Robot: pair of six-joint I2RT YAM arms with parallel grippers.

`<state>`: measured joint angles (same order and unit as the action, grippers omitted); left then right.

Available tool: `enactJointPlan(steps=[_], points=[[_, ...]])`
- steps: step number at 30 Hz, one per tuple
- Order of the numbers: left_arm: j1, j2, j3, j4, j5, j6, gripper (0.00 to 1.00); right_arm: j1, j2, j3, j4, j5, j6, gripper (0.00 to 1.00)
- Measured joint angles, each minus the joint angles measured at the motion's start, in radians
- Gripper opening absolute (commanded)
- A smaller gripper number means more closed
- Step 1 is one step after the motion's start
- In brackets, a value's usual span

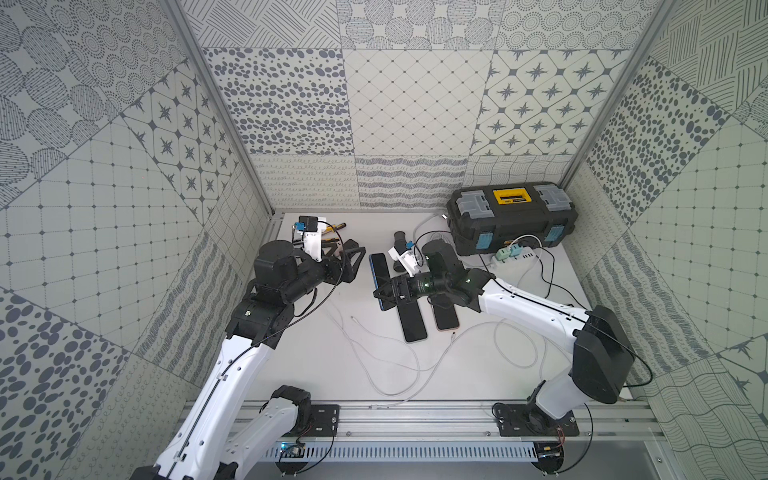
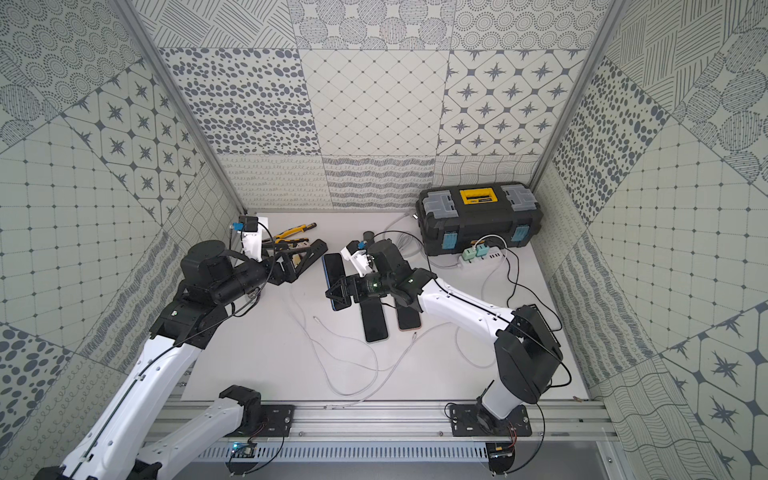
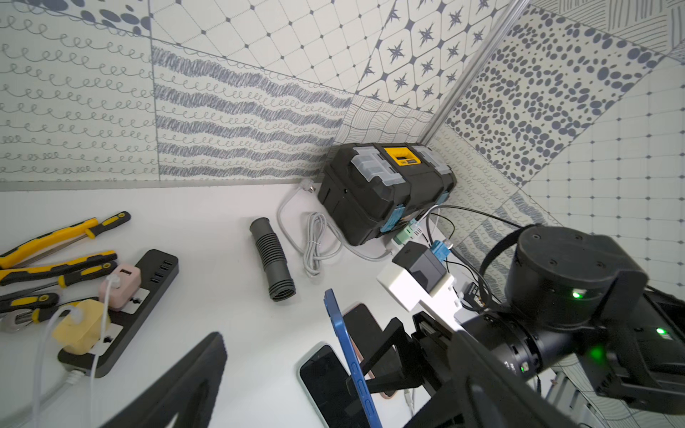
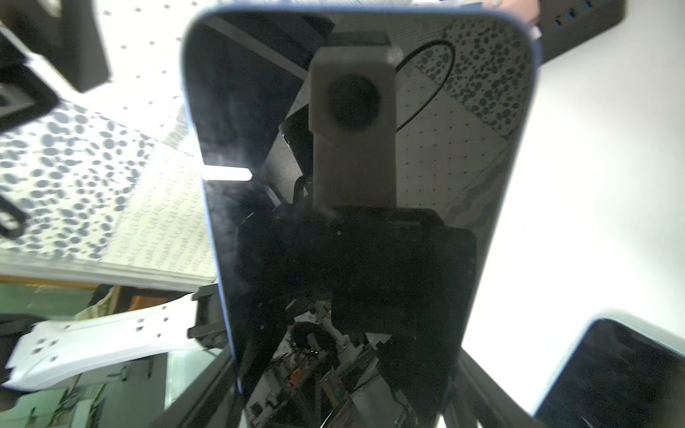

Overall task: Unplug the charging cable from the phone
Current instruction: Place the phone at the center of the board.

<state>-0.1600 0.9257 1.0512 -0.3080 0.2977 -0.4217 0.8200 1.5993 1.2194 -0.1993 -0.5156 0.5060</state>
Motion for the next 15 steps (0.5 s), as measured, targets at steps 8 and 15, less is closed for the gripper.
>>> enactJointPlan(steps=[8, 15], points=[[0.0, 0.002, -0.003, -0.024, -0.085, 0.006, 0.98, 0.089, 0.101, 0.151, -0.209, 0.301, 0.003, 0.42], [0.0, 0.003, -0.003, -0.024, -0.12, 0.01, 0.98, 0.15, 0.184, 0.229, -0.311, 0.48, 0.047, 0.42]])
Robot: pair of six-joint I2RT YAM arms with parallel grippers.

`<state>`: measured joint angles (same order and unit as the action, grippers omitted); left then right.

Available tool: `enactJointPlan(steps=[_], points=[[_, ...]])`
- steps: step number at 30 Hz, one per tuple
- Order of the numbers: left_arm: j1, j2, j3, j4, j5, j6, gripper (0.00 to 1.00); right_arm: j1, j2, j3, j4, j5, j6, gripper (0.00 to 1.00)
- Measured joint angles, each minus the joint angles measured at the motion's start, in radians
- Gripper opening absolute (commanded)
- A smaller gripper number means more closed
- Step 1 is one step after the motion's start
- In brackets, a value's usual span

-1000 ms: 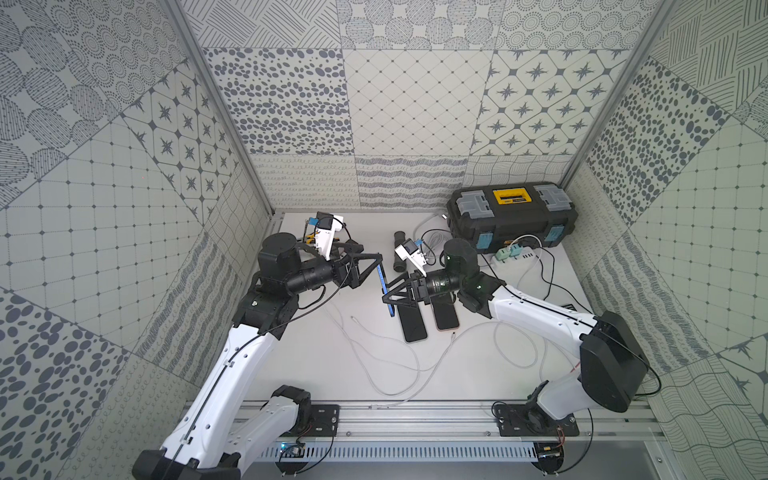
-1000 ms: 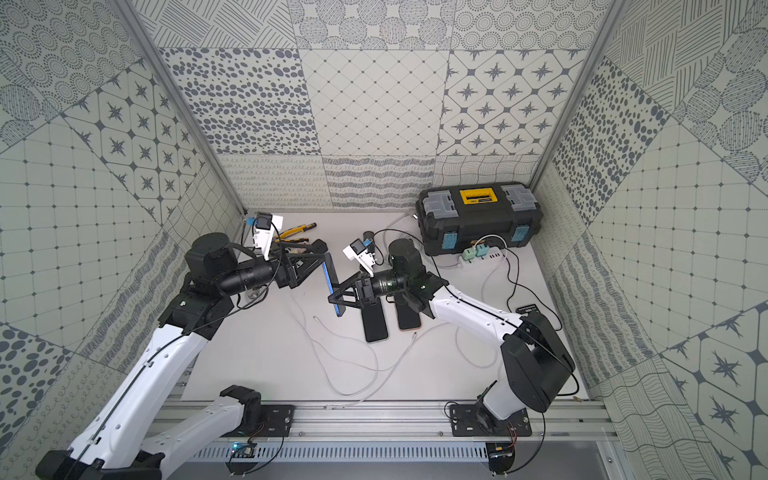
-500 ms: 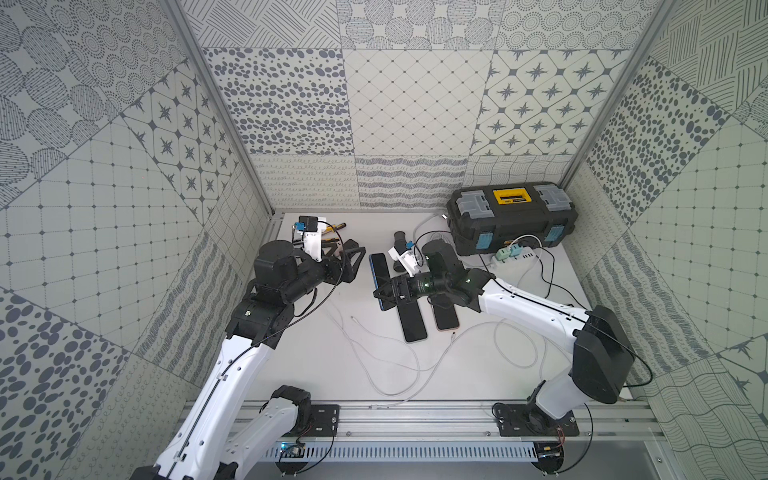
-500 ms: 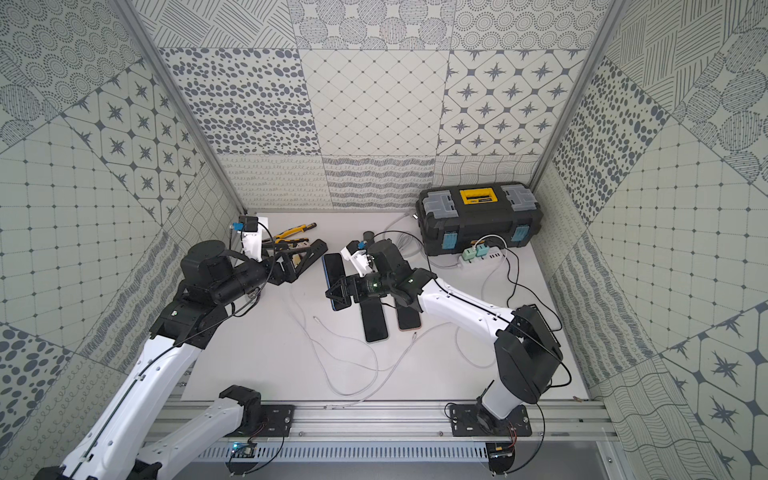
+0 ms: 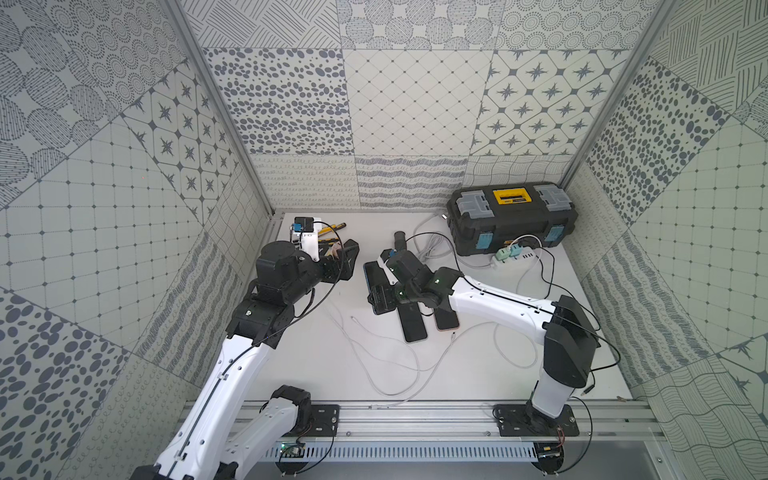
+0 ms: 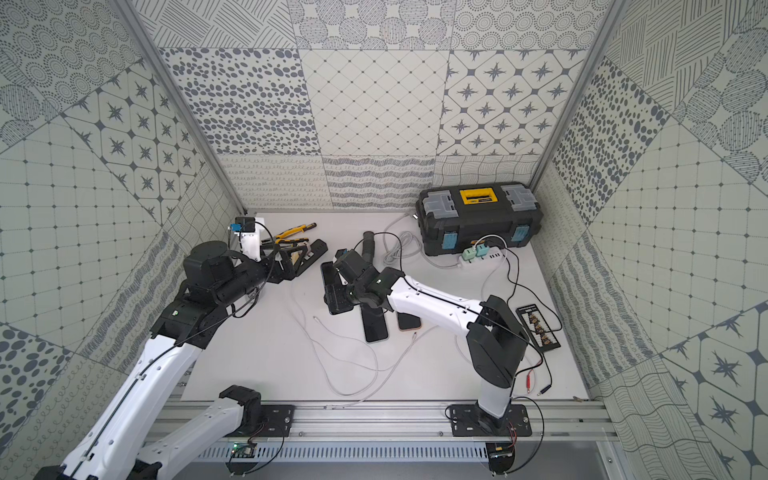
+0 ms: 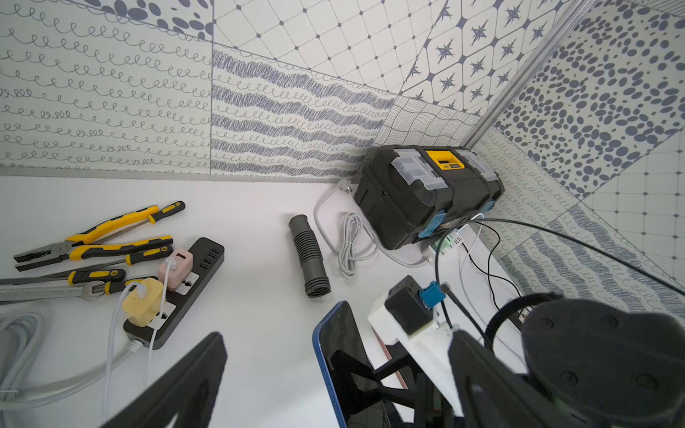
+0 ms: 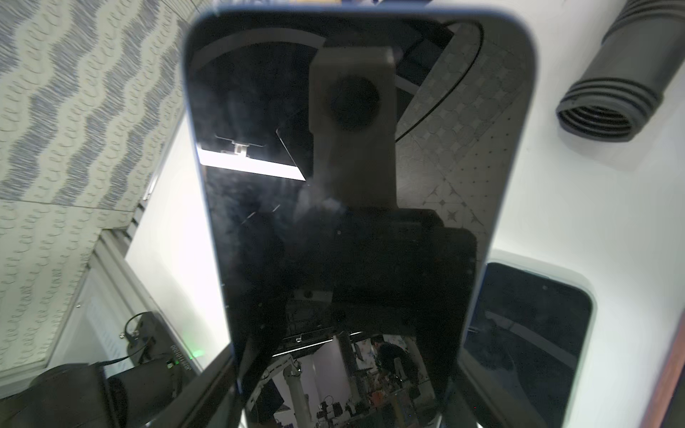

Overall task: Unplug the charging cable from the phone
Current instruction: Place the phone at the center of the board.

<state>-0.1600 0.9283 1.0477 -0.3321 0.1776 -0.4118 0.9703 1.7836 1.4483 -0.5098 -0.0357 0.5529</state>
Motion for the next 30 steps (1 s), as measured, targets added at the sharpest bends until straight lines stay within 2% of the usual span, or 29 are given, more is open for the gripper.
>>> enactJointPlan(steps=[4, 11, 30], points=[[0.0, 0.0, 0.0, 0.0, -0.019, 0.0, 0.98, 0.028, 0.055, 0.051, -0.054, 0.08, 0.042, 0.42], [0.0, -0.001, -0.001, 0.0, -0.037, 0.0, 0.98, 0.056, 0.171, 0.143, -0.128, 0.147, 0.115, 0.43], [0.0, -0.019, -0.011, -0.004, -0.063, 0.004, 0.98, 0.072, 0.359, 0.239, -0.22, 0.179, 0.181, 0.47]])
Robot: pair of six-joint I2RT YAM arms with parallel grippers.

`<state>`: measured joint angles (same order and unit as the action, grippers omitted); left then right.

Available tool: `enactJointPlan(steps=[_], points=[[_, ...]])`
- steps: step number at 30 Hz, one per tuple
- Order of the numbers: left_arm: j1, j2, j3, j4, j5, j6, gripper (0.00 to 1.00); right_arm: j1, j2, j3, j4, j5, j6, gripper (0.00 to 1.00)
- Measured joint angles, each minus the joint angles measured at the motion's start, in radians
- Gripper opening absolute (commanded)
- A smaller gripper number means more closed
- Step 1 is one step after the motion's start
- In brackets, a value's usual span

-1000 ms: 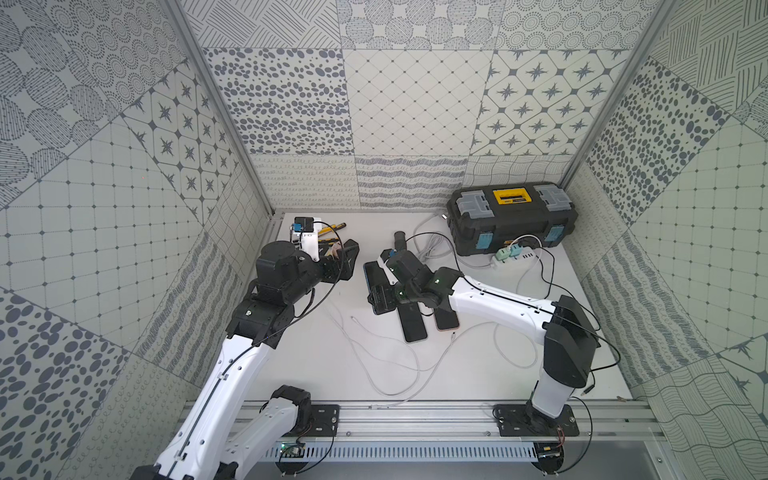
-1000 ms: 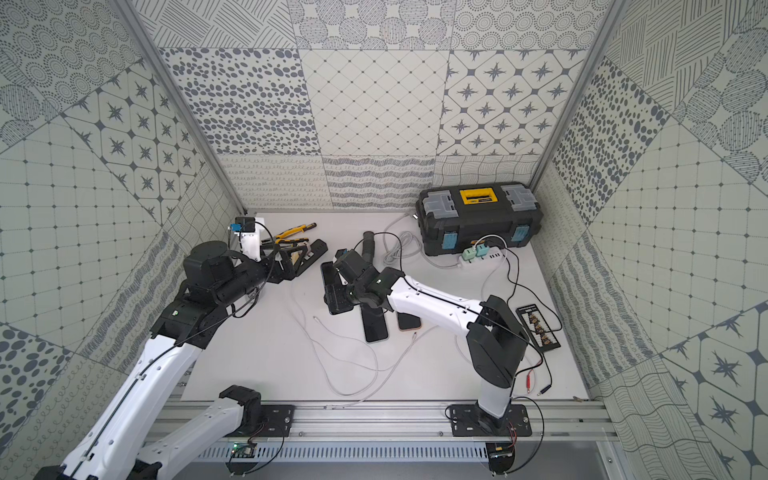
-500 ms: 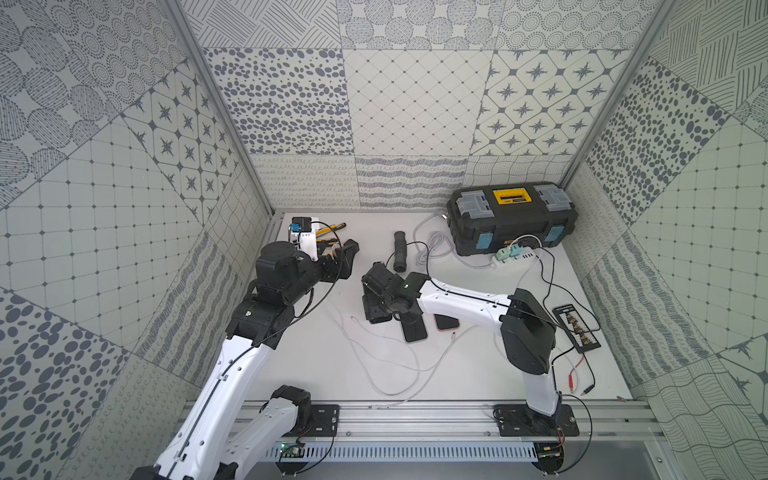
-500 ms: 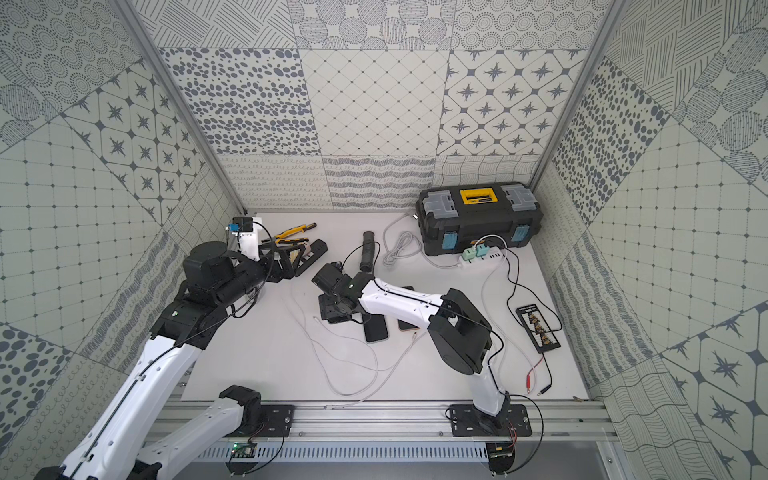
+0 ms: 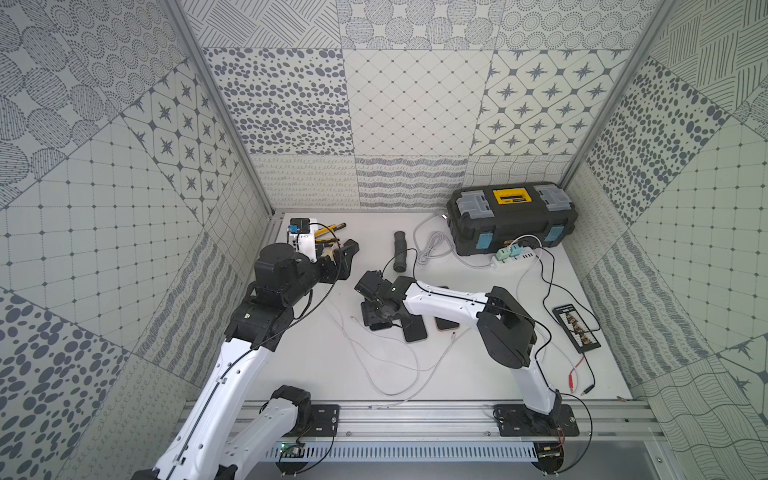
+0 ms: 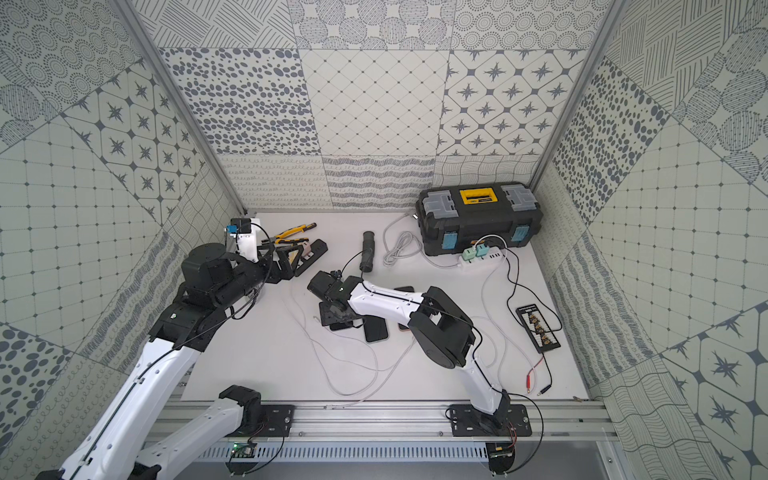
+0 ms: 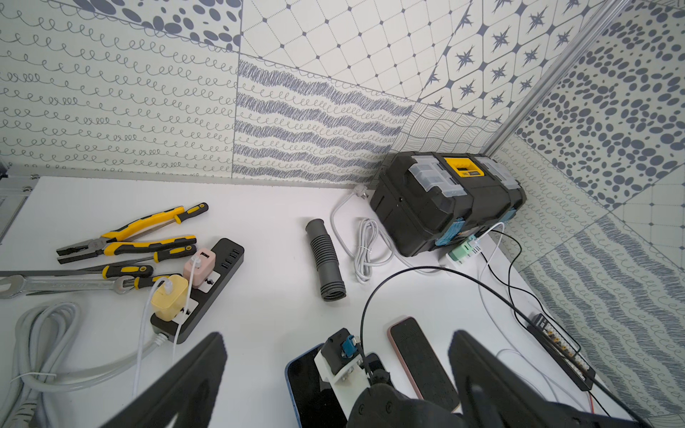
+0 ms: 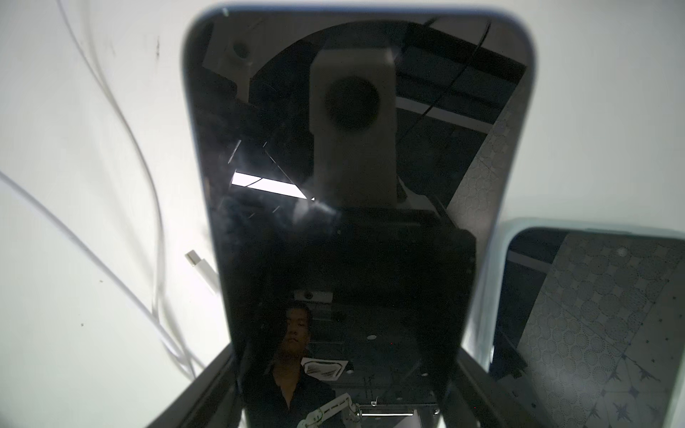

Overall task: Unplug the charging cable from the phone
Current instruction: Place the phone at the center of the board.

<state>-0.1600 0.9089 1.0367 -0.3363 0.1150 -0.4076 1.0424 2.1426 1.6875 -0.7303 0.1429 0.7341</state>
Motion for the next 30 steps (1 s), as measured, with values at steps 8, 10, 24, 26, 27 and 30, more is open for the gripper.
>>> enactJointPlan(steps=[8, 10, 24, 26, 27, 30], points=[[0.0, -0.005, -0.005, -0.002, -0.007, 0.004, 0.98, 0.0, 0.036, 0.006, -0.006, -0.002, 0.0, 0.51], [0.0, -0.006, -0.006, -0.002, -0.007, 0.006, 0.98, 0.0, 0.044, 0.006, -0.008, -0.002, 0.0, 0.54], [0.0, -0.009, -0.008, -0.002, -0.007, 0.006, 0.98, 0.0, 0.053, 0.007, -0.009, 0.001, 0.015, 0.68], [0.0, -0.01, -0.011, -0.002, -0.008, 0.006, 0.98, 0.0, 0.053, 0.007, -0.009, 0.001, 0.015, 0.71], [0.0, -0.01, -0.013, -0.003, -0.008, 0.006, 0.98, 0.0, 0.053, 0.007, -0.009, 0.001, 0.015, 0.72], [0.0, -0.011, -0.015, -0.002, -0.009, 0.006, 0.98, -0.002, 0.053, 0.007, -0.009, 0.001, 0.015, 0.77]])
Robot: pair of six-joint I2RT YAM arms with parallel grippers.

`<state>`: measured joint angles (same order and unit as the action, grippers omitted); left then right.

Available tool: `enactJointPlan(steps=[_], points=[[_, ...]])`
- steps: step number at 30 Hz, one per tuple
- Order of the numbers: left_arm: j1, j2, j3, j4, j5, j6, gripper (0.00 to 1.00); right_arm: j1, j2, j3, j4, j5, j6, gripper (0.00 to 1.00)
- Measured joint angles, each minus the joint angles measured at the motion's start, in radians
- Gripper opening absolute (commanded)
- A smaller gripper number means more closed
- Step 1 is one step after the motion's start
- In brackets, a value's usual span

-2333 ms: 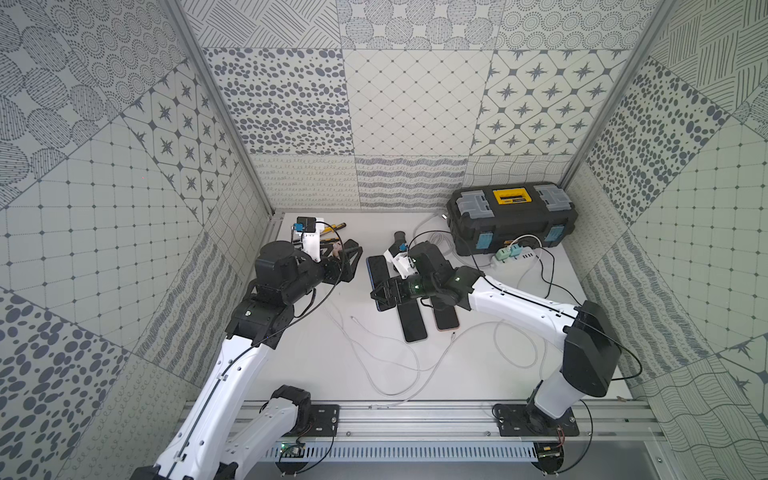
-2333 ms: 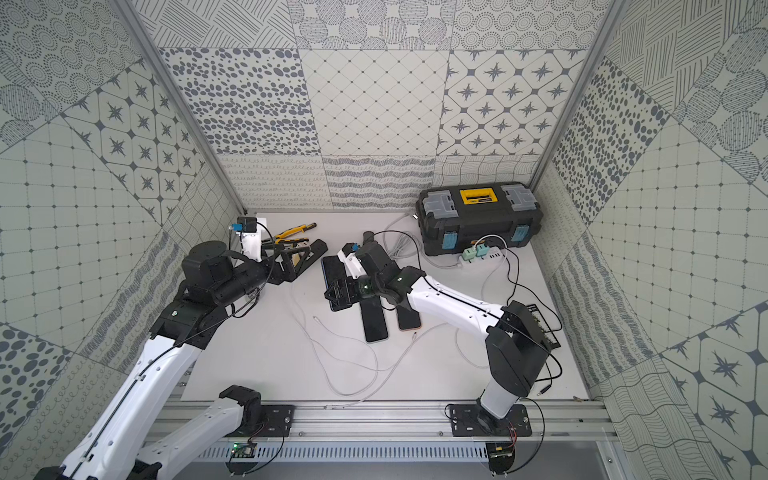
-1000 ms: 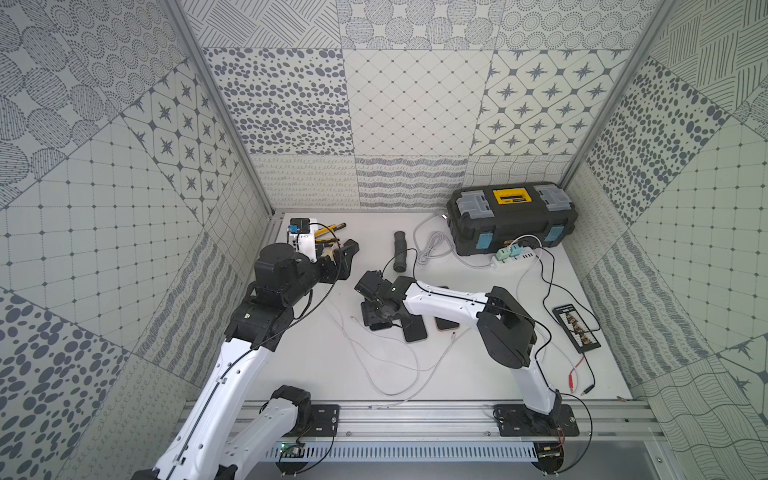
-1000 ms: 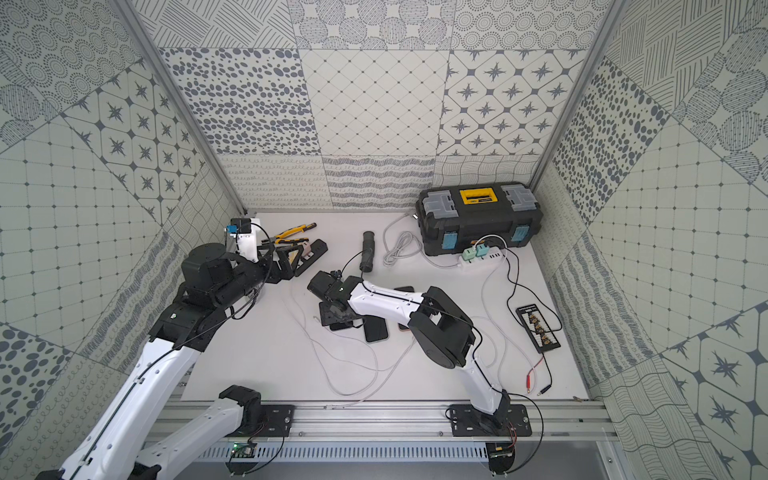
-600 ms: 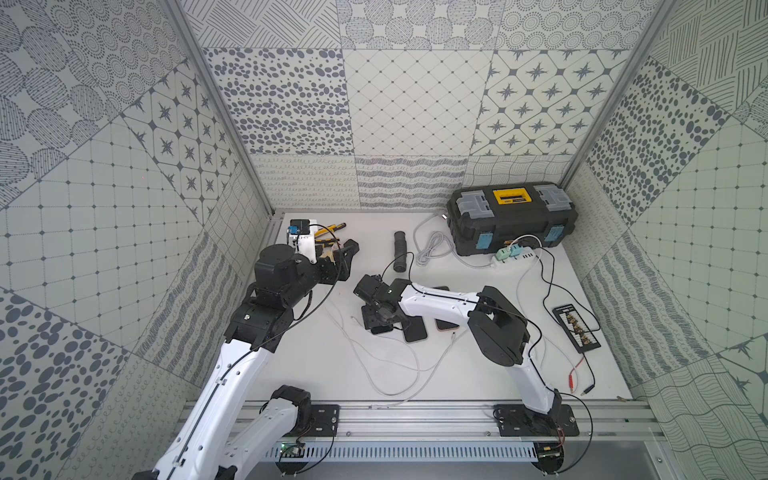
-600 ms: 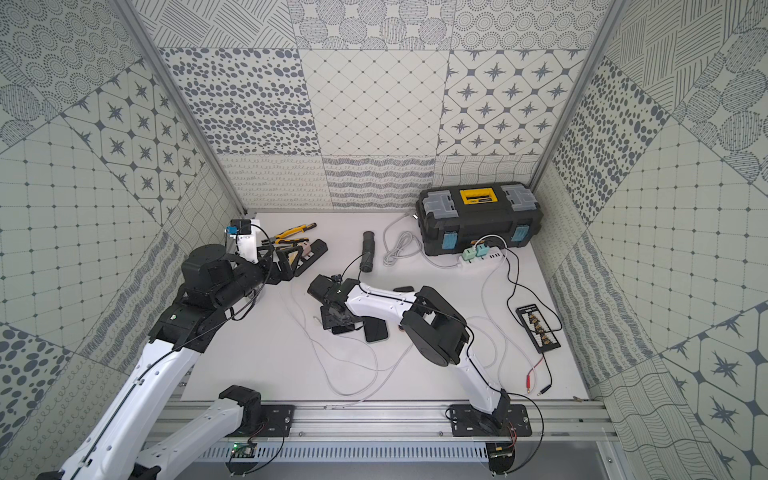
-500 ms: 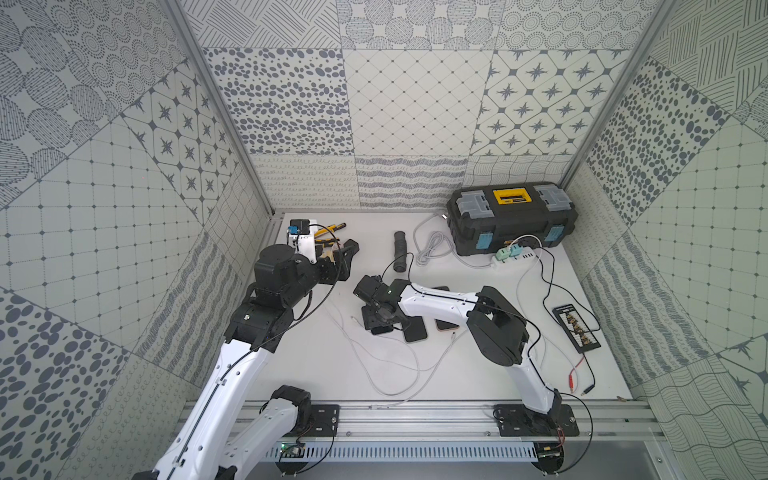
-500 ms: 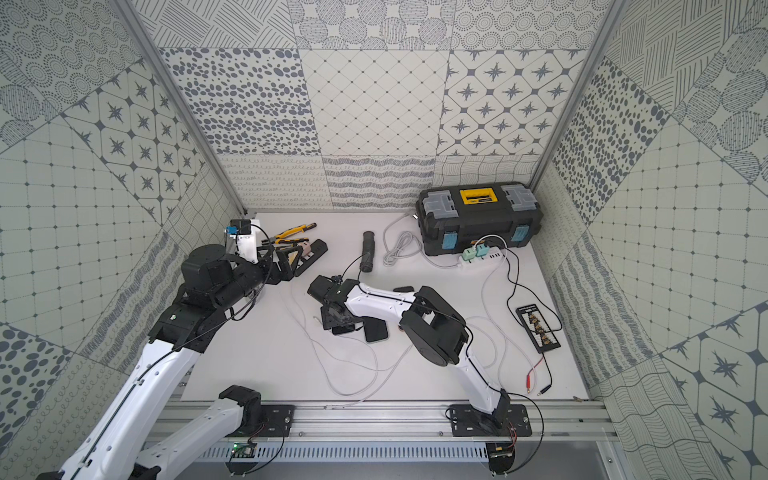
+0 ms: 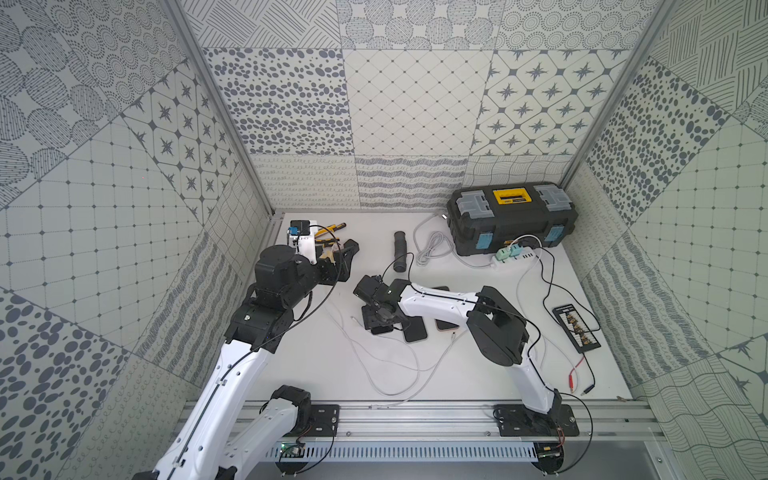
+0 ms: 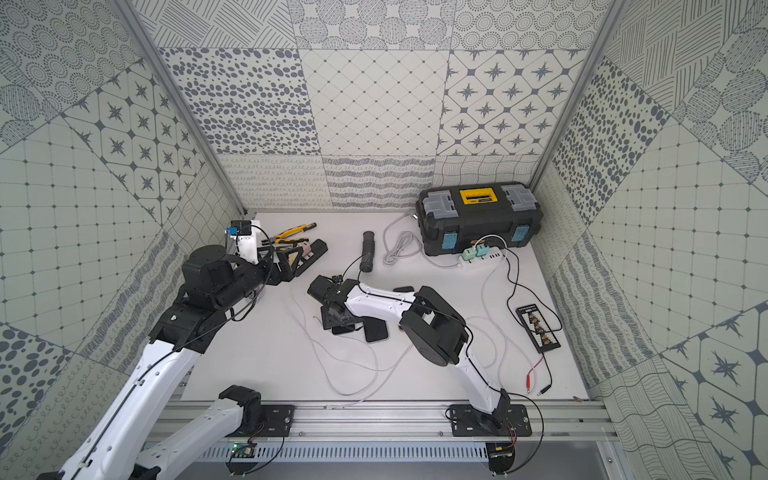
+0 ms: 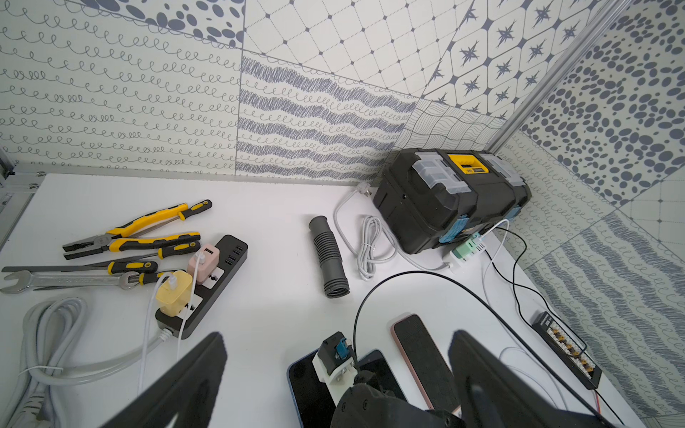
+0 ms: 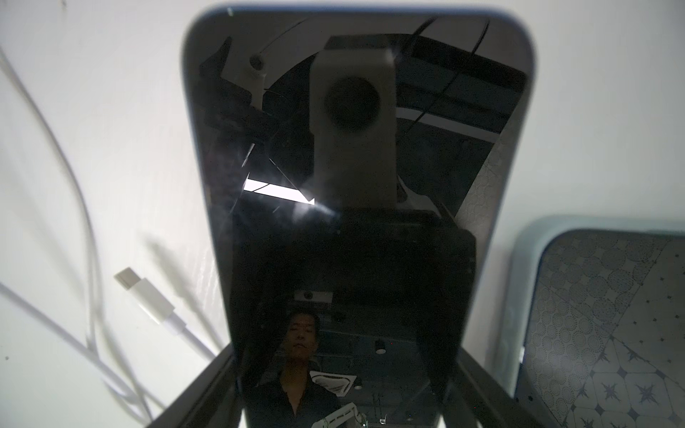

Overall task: Unplug the charging cable from the phone
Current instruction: Place the phone at the center of the board, then reset both arms

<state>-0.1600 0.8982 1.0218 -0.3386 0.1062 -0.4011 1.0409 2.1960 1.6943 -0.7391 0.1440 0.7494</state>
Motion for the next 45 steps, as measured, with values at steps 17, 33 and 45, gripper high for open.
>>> enactJointPlan(steps=[17, 33, 45], points=[[0.0, 0.0, -0.029, -0.001, -0.022, 0.002, 0.98, -0.034, -0.077, 0.002, 0.002, 0.014, -0.059, 0.97], [0.0, 0.083, -0.214, 0.106, -0.117, 0.012, 0.98, -0.272, -0.511, -0.333, 0.112, 0.092, -0.303, 0.97], [0.0, 0.161, -0.403, 0.376, -0.171, 0.169, 0.98, -0.603, -0.842, -0.795, 0.451, 0.015, -0.584, 0.97]])
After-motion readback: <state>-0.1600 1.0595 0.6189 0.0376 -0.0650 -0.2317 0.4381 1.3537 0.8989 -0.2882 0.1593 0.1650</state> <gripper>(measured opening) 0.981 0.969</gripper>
